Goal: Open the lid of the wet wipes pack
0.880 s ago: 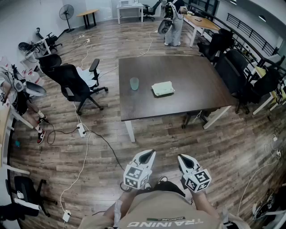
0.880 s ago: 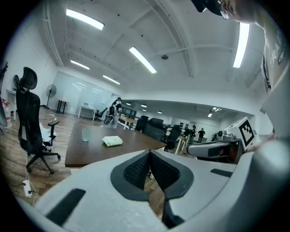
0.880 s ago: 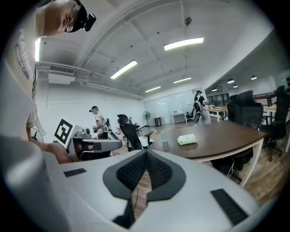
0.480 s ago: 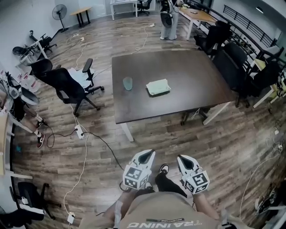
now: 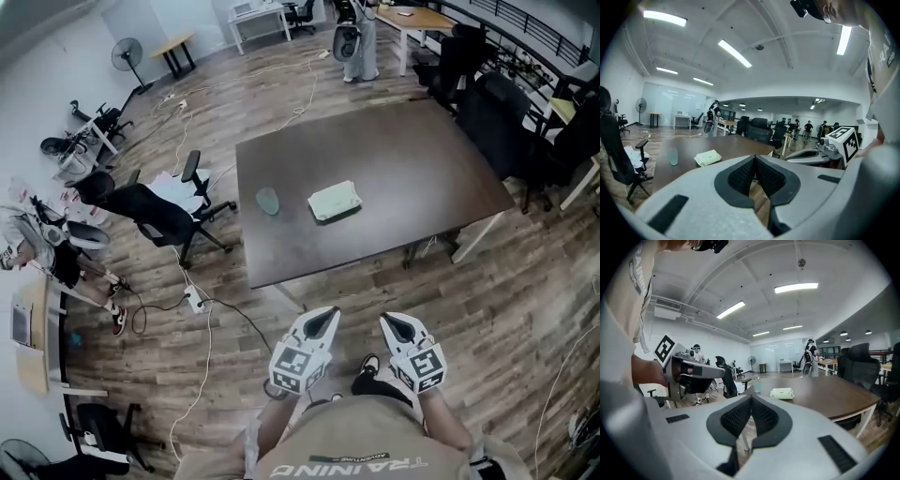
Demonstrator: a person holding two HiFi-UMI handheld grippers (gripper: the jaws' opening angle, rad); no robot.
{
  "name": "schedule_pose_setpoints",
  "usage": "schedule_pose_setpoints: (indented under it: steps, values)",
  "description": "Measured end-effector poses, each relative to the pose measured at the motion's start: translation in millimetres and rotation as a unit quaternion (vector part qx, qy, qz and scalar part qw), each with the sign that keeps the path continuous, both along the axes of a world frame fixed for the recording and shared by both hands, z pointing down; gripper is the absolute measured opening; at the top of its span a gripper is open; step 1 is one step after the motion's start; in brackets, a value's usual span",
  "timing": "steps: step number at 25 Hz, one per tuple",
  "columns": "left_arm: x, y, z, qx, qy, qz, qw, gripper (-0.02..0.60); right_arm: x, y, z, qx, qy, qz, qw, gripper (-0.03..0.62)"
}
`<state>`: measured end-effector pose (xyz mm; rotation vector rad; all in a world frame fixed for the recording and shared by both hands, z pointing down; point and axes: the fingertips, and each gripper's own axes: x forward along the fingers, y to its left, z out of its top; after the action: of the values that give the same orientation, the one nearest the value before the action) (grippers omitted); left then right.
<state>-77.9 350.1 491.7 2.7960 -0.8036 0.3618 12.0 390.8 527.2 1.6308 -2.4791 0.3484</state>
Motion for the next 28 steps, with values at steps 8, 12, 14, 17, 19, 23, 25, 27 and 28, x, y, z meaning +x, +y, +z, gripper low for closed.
schedule_pose_setpoints:
  steps: [8, 12, 14, 17, 19, 23, 25, 27, 28]
  values:
    - [40.5, -37.8, 6.3, -0.014, -0.025, -0.032, 0.9991, 0.009, 33.4, -45.6, 18.7, -0.016, -0.035, -0.049, 0.998, 0.014]
    - [44.7, -54.9, 18.2, -0.021, -0.031, -0.044, 0.9983, 0.009, 42.7, -77.0, 26.1, -0.016, -0.038, -0.061, 0.997, 0.014]
    - [45.4, -65.1, 23.5, -0.028, -0.031, -0.052, 0.9978, 0.009, 45.1, -90.9, 24.0, -0.012, -0.026, -0.068, 0.997, 0.014]
    - [52.9, -80.0, 23.5, -0.033, -0.022, -0.055, 0.9977, 0.009, 52.4, -107.0, 23.1, -0.013, -0.019, -0.071, 0.997, 0.014]
    - [55.9, -93.5, 19.8, -0.029, -0.016, -0.052, 0.9981, 0.009, 54.7, -119.5, 24.6, -0.015, -0.013, -0.066, 0.998, 0.014]
    - [48.7, -128.5, 20.0, -0.027, 0.000, -0.051, 0.9983, 0.009, 50.2, -144.7, 25.6, -0.019, -0.004, -0.046, 0.999, 0.014]
    - [46.2, -145.4, 19.7, -0.029, 0.009, -0.043, 0.9986, 0.009, 47.9, -155.7, 21.9, -0.020, 0.002, -0.035, 0.999, 0.014]
    - [42.5, -162.1, 13.2, -0.027, 0.017, -0.034, 0.9989, 0.009, 43.2, -162.6, 13.0, -0.020, 0.004, -0.023, 1.000, 0.014]
    - [41.8, -172.8, 8.4, -0.024, 0.023, -0.031, 0.9990, 0.009, 41.2, -167.6, 8.2, -0.019, 0.007, -0.020, 1.000, 0.014]
